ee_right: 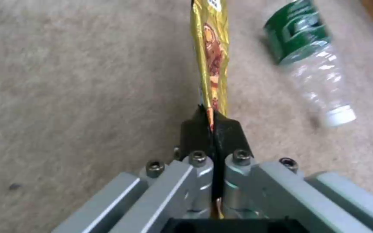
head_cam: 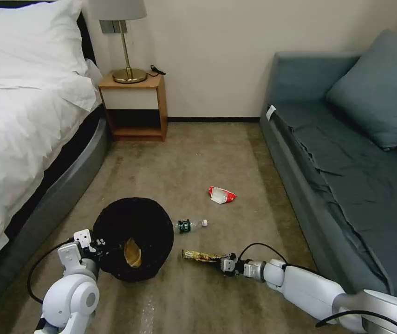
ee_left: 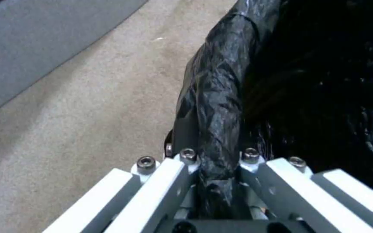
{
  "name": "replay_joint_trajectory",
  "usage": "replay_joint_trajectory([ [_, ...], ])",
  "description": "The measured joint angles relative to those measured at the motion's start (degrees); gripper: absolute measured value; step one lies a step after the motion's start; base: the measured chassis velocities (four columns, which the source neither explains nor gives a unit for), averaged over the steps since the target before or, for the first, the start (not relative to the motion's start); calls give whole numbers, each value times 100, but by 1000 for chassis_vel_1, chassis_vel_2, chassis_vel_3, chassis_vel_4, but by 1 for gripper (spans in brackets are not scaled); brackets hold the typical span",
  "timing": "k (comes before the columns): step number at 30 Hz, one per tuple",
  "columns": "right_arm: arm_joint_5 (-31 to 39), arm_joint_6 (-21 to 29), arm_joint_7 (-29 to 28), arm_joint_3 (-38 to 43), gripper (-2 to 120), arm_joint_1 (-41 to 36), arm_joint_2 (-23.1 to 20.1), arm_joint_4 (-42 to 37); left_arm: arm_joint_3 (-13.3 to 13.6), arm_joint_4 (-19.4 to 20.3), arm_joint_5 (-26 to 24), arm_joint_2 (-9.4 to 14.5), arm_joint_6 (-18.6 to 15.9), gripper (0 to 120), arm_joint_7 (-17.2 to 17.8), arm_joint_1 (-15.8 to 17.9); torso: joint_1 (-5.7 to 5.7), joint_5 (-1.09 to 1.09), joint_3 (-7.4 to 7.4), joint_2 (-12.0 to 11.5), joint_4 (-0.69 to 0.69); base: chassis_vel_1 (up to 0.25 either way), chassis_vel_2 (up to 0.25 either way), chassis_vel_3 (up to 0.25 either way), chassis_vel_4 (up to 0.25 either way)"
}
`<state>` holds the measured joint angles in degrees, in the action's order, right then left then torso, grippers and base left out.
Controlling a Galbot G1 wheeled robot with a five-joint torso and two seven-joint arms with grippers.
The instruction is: Pick up the trash bin, then pick up the garbage on the floor and place it into the trash bin.
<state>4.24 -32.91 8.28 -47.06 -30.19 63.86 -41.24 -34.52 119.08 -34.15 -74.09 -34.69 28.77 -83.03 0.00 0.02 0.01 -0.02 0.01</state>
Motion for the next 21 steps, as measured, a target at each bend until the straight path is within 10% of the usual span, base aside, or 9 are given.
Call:
replay_joint_trajectory([
  [7, 329, 201, -186, 204, 0, 142, -618, -818, 0, 16, -7, 16, -8, 3, 1, 16, 0, -3, 0, 0, -2, 0, 0, 0, 0],
  [21, 2519, 1936, -1132, 1186, 0, 567, -2005, -5439, 111, 35, -28, -10, -54, 3, 16, 110, 0, -4, -1, 2, -2, 0, 0, 0, 0],
])
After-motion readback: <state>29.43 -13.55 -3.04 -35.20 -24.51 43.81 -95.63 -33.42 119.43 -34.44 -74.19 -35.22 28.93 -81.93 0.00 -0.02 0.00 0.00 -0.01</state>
